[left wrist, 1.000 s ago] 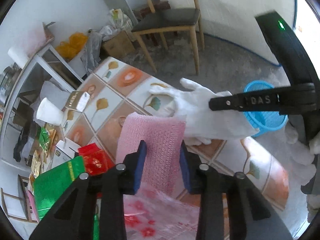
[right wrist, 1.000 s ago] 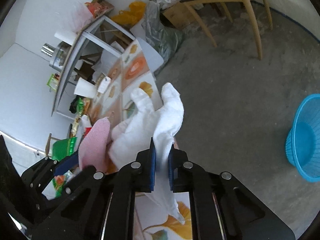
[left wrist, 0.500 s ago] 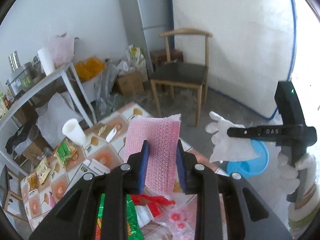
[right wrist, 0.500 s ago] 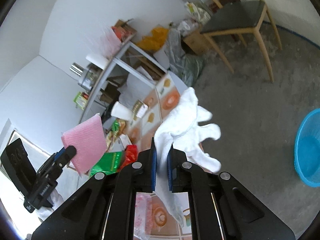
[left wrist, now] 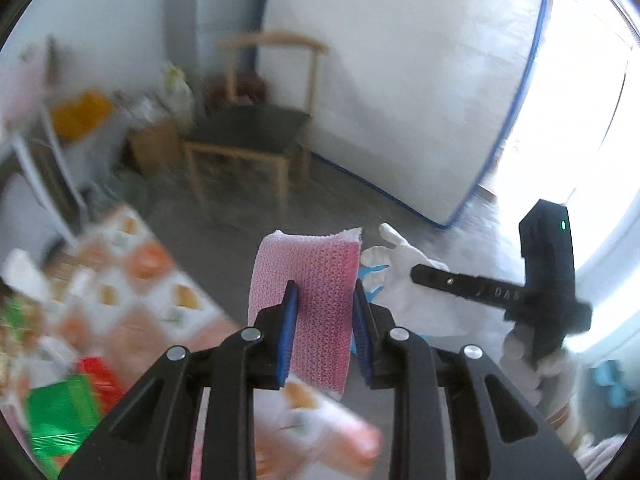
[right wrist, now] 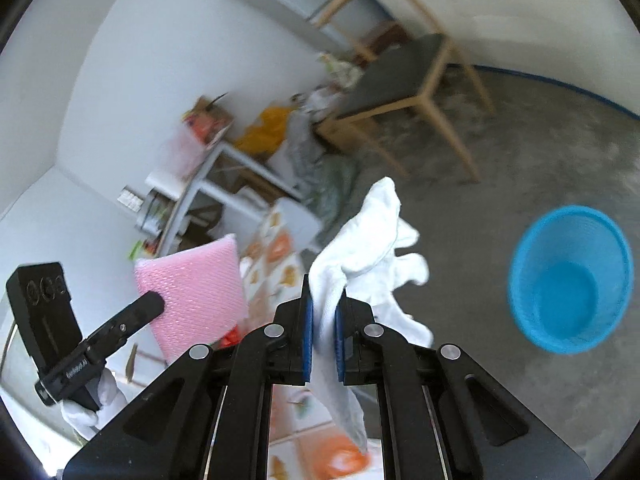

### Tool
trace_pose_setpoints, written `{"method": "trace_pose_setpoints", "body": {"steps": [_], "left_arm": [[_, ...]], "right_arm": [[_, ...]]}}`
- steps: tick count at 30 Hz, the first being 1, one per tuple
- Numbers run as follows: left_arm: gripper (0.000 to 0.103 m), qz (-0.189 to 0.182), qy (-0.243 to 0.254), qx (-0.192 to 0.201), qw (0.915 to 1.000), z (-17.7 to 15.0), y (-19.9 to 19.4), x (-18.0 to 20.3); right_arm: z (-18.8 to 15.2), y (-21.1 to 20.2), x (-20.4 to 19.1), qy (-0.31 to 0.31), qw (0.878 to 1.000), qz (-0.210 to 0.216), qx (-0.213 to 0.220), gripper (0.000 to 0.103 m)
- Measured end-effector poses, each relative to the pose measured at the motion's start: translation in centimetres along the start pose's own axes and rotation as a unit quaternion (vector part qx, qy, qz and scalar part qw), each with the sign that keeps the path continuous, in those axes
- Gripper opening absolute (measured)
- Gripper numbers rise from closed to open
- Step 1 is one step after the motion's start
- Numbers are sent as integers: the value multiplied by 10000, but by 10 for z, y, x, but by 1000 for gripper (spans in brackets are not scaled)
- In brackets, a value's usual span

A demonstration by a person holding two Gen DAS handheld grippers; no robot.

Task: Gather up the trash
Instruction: 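Carry the pad and cloth in both tools over the blue wastebasket, then open both tools to drop the pad and cloth into the basket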

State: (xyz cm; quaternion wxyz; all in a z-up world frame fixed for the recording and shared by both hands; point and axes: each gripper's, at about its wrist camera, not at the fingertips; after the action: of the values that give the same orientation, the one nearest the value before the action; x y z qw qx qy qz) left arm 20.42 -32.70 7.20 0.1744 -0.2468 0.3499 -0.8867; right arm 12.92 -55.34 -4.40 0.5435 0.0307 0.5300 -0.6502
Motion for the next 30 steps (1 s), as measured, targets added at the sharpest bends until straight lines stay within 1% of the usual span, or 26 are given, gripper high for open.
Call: {"method": "trace_pose_setpoints", "body": {"steps": [2,3,4,6,11,14,17,18,19,20,21,22,24,26,29,30], "left_arm": [[25,-452,-299,-390,9978,13,44,2],[25,-601,-435,-542,9958,17,62,3],[25,-745,-577,-712,9930,21,85,5],[25,-871,-680,-973,9891,25,124,15],[26,-866,-710,-1628,9803,24,227,46],[26,-851,-746,-1849,9762,23,269,58],[28,-856,-835,-1901,9744,21,303,62],[30,-848,-864,-1908,9741,21,314,62],[36,-817,-912,-1928,9736,19,323,60],[40,-796,-976,-1927,9731,17,329,56],[47,-736,-1089,-1901,9729,15,335,53],[50,-703,-1159,-1881,9727,12,336,51],[51,-731,-1335,-1827,9713,10,336,47],[52,-759,-1360,-1752,9721,10,328,46],[52,-780,-1163,-1494,9788,14,313,50],[52,-803,-981,-1347,9827,19,297,56]], "right_arm": [[0,1,21,187,9997,-157,-5,7],[0,2,31,288,9993,-245,-9,7],[2,5,46,422,9984,-372,-21,8],[2,11,69,690,9962,-528,-59,8],[6,34,134,1413,9849,-988,-133,8],[9,54,165,1741,9778,-1143,-241,9],[12,80,197,1934,9703,-1409,-356,13],[11,89,205,1983,9683,-1465,-403,18],[8,93,213,2013,9670,-1498,-433,30],[8,101,222,2072,9646,-1568,-453,37],[4,102,227,2100,9632,-1618,-451,44],[4,107,234,2120,9613,-1697,-456,44],[1,108,240,2159,9575,-1860,-454,44],[-5,100,238,2164,9580,-1838,-390,44],[-16,78,225,1933,9601,-2010,-216,44],[-17,68,215,1736,9612,-2140,-107,45]]}}
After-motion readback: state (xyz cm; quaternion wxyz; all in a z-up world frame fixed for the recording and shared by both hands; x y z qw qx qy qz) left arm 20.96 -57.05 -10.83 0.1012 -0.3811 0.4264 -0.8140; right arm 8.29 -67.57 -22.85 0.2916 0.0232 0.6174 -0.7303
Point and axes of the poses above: each gripper's, at about its wrist camera, not at the fingertips, and y roughly the way its jaws point, x to its right, z to its top, and after that the axes turned 12 degrees about -z, right-handed
